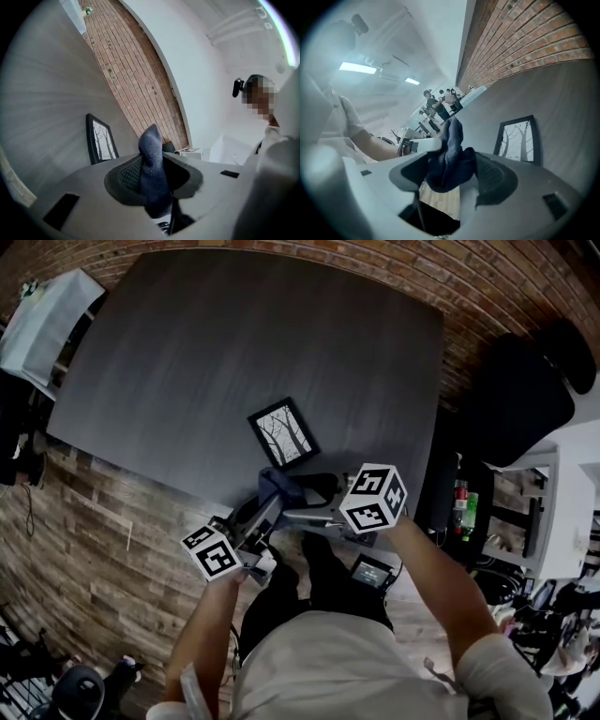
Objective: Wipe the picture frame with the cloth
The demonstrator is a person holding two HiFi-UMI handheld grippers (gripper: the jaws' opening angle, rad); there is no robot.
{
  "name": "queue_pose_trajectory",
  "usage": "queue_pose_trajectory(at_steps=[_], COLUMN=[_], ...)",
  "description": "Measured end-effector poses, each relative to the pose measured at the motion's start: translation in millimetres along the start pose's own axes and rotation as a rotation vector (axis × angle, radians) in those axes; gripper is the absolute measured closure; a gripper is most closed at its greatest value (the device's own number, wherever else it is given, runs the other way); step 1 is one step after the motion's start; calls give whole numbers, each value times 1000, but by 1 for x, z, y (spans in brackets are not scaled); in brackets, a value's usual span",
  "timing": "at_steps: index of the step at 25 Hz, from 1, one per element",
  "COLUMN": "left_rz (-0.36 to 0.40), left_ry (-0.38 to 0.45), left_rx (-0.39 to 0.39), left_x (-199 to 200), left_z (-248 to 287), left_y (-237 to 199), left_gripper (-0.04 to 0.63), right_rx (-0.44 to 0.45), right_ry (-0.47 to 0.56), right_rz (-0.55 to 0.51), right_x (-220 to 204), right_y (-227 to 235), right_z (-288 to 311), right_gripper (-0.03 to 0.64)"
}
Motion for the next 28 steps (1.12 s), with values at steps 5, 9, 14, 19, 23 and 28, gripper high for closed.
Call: queue_pose_trajectory(at_steps=[5,9,14,19,23,28], left_rz=[-59,-2,114,194,238,457], left_ry=[-9,-20,-30,-31,-21,-86], left_rx=[-74,-14,70,104,178,408], left_x=[-2,-7,-12,-5,13,28], left_z=[0,1,4,2,-3,14], left_y=[8,4,0,-8,-29,-66], left_gripper=[499,487,383,330,330,497], right_rx=[24,-50,-131,-232,-348,-549], right_ry=[4,-27,-47,12,23,-26], right_rz=[23,-20,-68,-20,27,11], right_x=[-7,-15,-21,-24,-29,-35], right_y=[-8,-7,-7,10,32,64], right_z=[6,8,11,-3,-21,-31], right_gripper=[314,367,477,486,486,486])
Point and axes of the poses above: the fingertips, and each gripper's own axes: z forward along the fingers, y to its right, x out of its top, the point moved 3 cm from there along -z, backward along the fingers, and after that the axes turned 12 degrees about x, right-handed, at the moved point
